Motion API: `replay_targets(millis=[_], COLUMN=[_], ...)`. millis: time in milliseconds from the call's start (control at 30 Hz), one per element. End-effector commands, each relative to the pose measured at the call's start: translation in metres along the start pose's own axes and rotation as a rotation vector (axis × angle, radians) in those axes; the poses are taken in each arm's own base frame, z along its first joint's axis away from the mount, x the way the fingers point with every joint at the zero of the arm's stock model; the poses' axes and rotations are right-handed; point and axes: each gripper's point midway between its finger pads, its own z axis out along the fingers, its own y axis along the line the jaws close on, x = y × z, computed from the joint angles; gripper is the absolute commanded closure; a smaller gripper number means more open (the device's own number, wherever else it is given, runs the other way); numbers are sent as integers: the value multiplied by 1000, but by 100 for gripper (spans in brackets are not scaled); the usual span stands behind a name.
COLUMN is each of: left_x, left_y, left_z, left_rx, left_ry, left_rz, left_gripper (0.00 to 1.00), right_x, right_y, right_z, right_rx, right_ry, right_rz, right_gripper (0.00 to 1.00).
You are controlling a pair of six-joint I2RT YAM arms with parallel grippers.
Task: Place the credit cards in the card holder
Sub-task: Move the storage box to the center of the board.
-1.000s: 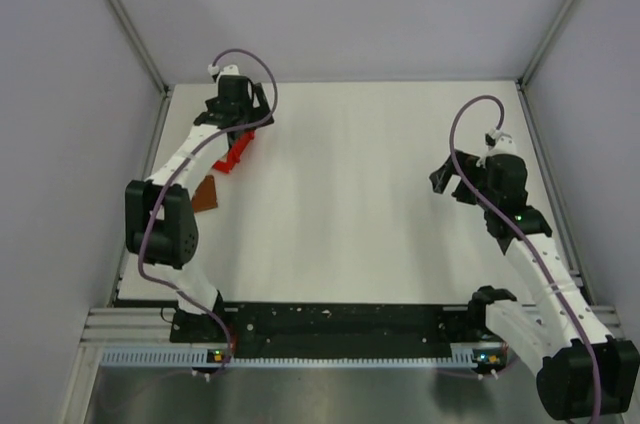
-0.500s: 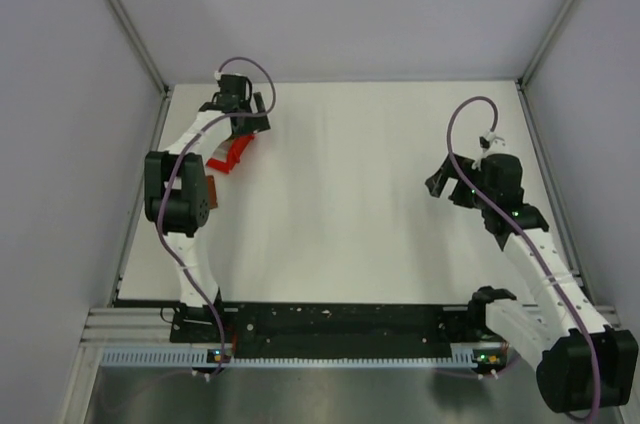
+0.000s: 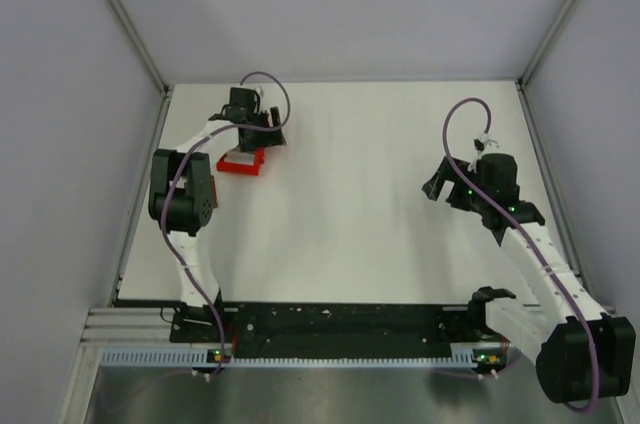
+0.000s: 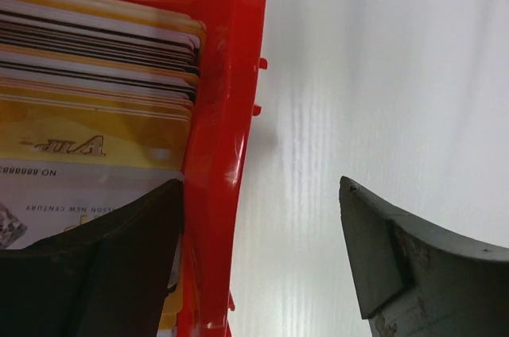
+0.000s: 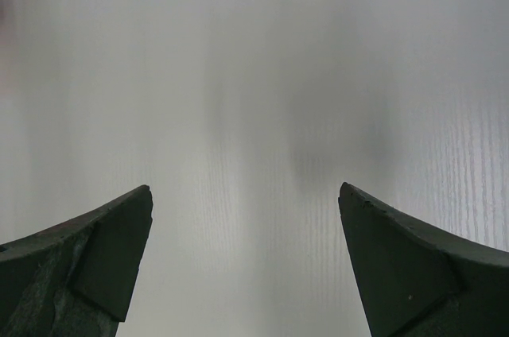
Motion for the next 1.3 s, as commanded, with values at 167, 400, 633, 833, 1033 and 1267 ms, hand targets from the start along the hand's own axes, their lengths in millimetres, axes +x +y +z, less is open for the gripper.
replay_targets(millis=[167,400,633,833,1033,1267], left_x=[31,66,107,123,107,56], left_y=[-77,-137,-211,-260,-276,-254], left_z=[-9,-18,-34,-51,-77,-134], left_rx=[188,267,402,515,556,433], left_ry=[27,73,113,119,70,-131], left_rz=[84,180,250,225,220,271], left_gripper=[28,35,38,36,29,18], right_x=[1,2,-5,-8,-6,2], right_y=[-3,-13,-20,-25,-23,-6], right_z=[-2,-6,-16,-23,-23,-13], right_rx=[19,68,123,158,146,60], right_ry=[2,-3,-49,-83,-70,-2], right_rz=[-9,-11,10,31,46,61], right_gripper=[1,1,1,1,1,1])
